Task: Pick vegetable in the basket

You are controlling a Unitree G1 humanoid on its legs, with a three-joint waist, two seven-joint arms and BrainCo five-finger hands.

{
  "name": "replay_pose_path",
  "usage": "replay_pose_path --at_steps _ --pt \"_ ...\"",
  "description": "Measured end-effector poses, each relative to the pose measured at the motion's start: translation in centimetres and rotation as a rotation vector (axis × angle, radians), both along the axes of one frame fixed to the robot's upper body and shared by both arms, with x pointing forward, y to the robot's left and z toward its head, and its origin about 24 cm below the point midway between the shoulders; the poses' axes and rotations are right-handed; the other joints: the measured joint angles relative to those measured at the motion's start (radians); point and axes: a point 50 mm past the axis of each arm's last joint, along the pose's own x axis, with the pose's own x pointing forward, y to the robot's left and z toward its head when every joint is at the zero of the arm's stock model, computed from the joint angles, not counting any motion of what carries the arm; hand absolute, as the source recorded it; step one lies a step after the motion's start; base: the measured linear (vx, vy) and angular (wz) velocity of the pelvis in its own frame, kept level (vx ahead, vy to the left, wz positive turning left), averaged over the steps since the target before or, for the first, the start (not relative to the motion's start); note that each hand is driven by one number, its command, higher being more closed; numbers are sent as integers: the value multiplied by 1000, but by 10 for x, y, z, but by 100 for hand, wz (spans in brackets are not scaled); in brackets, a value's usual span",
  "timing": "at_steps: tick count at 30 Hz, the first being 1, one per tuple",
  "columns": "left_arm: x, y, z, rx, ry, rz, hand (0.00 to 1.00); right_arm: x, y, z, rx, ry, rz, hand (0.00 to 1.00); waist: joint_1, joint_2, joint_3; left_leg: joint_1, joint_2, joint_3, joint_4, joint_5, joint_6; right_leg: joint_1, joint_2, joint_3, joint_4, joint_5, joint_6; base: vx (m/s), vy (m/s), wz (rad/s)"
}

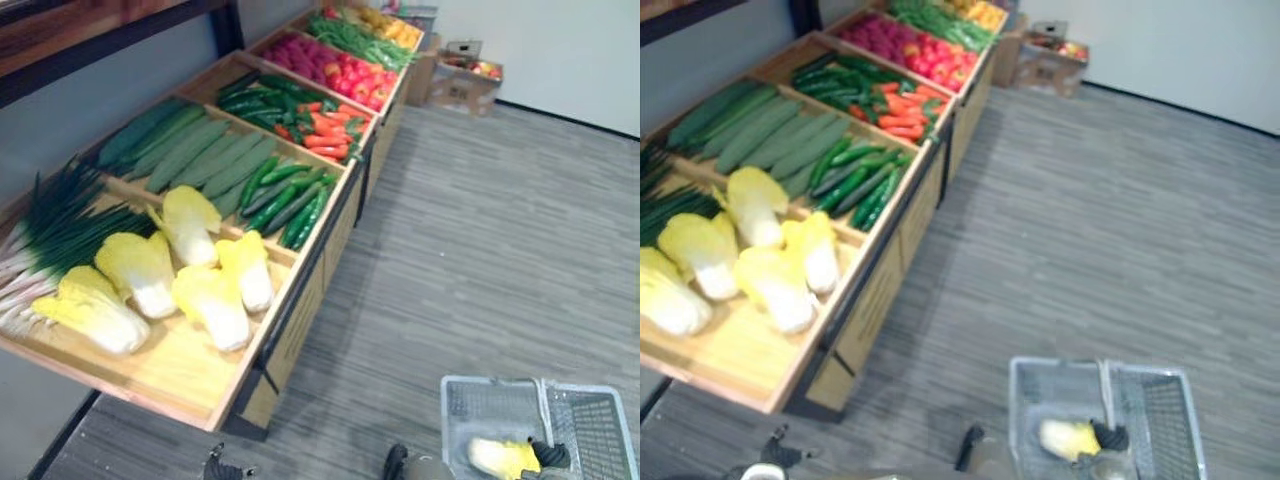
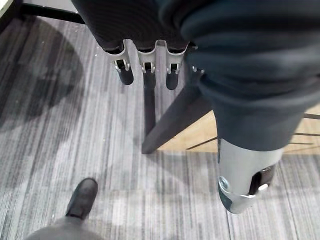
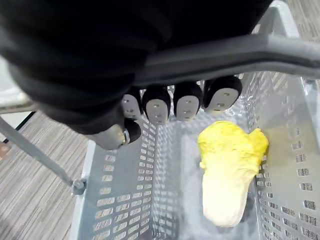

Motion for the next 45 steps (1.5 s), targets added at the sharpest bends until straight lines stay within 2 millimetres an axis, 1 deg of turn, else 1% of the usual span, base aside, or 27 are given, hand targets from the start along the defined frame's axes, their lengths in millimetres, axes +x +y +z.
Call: replay_pose_path --at_steps 1,3,7,9,10,11,12,15,18,21,22,23,24,25,27,29,31,33,34,36,37,38,40,41,43,44,45 --pt "-2 -6 -3 -18 7 8 0 7 1 2 -7 -14 26 100 9 8 4 -1 20 29 21 0 -1 17 39 30 -80 23 11 -79 -186 -96" --pt "0 -19 -6 -53 2 9 0 14 3 3 -17 -16 64 100 1 39 21 3 60 46 68 4 -7 35 75 49 -122 35 0 -104 -101 -54" --pt "3 -35 -9 -91 -7 8 0 -4 3 -2 -12 32 64 100 3 80 23 14 197 40 247 5 -5 100 154 58 -172 5 -31 -77 -100 -21" --pt "4 -39 -10 -96 -8 4 0 -3 2 -1 -16 28 65 100 3 95 28 -23 258 -36 353 37 4 101 181 70 -168 -6 -47 -44 -114 -28" --pt "5 -41 -10 -103 -9 3 0 -2 2 -1 -17 25 63 100 2 80 38 -53 259 -102 382 48 10 99 181 81 -167 -6 -48 8 -70 -30" --pt "7 -40 -9 -92 -22 1 0 -1 1 0 -22 22 59 100 10 76 41 -94 204 -255 389 14 -25 96 174 119 -172 -5 -47 18 -54 -47" --pt "4 -41 -10 -87 -15 7 0 3 0 1 -28 18 67 100 11 76 44 -111 130 -379 367 -31 -28 101 165 158 -184 -2 -43 16 -35 -58" --pt "-4 -43 -11 -83 -2 18 0 7 0 2 -38 17 93 100 35 77 46 -120 -27 -538 258 -99 -28 115 164 244 -224 3 -36 23 -7 -76" --pt "-4 -44 -12 -82 -2 16 0 12 -2 5 -47 0 99 100 38 89 58 -154 -80 -574 102 -99 -27 107 177 264 -254 3 -36 -21 47 -53" --pt "-5 -49 -13 -93 -3 22 0 14 -4 7 -58 -3 111 100 41 116 66 -182 -91 -622 34 -116 -21 92 207 277 -254 2 -35 -28 67 -40" --pt "-5 -56 -14 -112 -7 34 0 14 -2 7 -59 -2 125 100 73 147 71 -184 -71 -616 40 -114 -10 74 224 263 -189 -1 -49 37 98 -63" --pt "-6 -57 -14 -115 -12 54 0 11 -3 9 -71 -7 134 100 76 147 78 -193 -57 -608 99 -114 -11 25 184 220 86 -84 -78 92 83 -49" --pt "-6 -56 -14 -112 -12 58 0 10 -2 8 -71 -4 134 100 77 145 79 -195 -59 -607 113 -114 -11 28 175 221 104 -117 -66 171 74 -10" --pt "-4 -49 -12 -98 -24 77 0 5 -2 7 -72 9 136 100 79 126 90 -206 -57 -615 203 -133 -17 51 170 255 101 -189 -43 167 66 -21" --pt "-10 -50 -13 -102 -13 90 0 10 3 7 -67 4 161 100 94 119 87 -269 -50 -663 308 -141 8 81 185 313 32 -177 -22 108 38 -51" --pt "-19 -50 -15 -106 13 99 0 20 5 10 -87 -10 215 100 95 119 78 -316 -71 -695 280 -131 14 94 178 353 -36 -163 2 149 76 -66" --pt "-29 -51 -17 -108 42 106 0 24 3 12 -101 -10 247 100 101 122 66 -319 -93 -725 196 -108 42 95 175 384 -34 -157 16 237 205 -61" --pt "-35 -49 -18 -105 67 110 0 23 5 10 -92 -1 242 100 118 97 42 -291 -122 -715 157 -96 48 59 149 419 49 -211 55 253 213 -47" --pt "-37 -46 -18 -97 77 96 0 19 6 7 -83 10 236 100 114 80 12 -276 -150 -693 139 -106 62 19 111 415 153 -238 94 319 209 -19" --pt "-34 -40 -16 -76 78 57 0 22 4 9 -87 1 224 100 111 62 7 -235 -179 -672 131 -116 77 -65 72 395 360 -226 116 300 198 -7" --pt "-32 -40 -16 -73 76 34 0 22 3 10 -92 0 212 100 105 57 14 -186 -195 -675 125 -127 94 -90 43 378 496 -199 144 212 132 4" --pt "-30 -40 -16 -73 74 23 0 20 1 10 -95 2 201 100 102 62 17 -151 -196 -681 115 -136 103 -103 34 372 561 -176 136 314 133 22" --pt "-23 -40 -14 -64 57 -10 0 22 -4 12 -118 -1 191 100 88 81 23 -35 -195 -697 41 -150 112 -114 -11 283 646 -212 68 245 61 29" --pt "-15 -36 -11 -50 27 -16 0 29 -3 15 -124 -16 213 100 86 89 26 -18 -188 -697 18 -153 106 -138 -37 217 589 -220 54 126 -48 23" --pt "-5 -28 -7 -29 -2 -21 0 41 2 18 -122 -46 232 100 87 71 30 -16 -178 -699 6 -155 69 -145 -79 110 369 -195 58 162 -160 15" --pt "-4 -19 -4 -4 -9 -18 0 48 7 19 -111 -68 236 100 90 32 36 -1 -190 -700 3 -164 42 -125 -99 64 191 -54 37 205 -212 -10" --pt "-6 -20 -6 -11 5 -3 0 53 7 20 -111 -75 233 100 95 39 48 5 -173 -699 5 -171 24 -114 -77 54 184 -55 19 252 -277 -23"
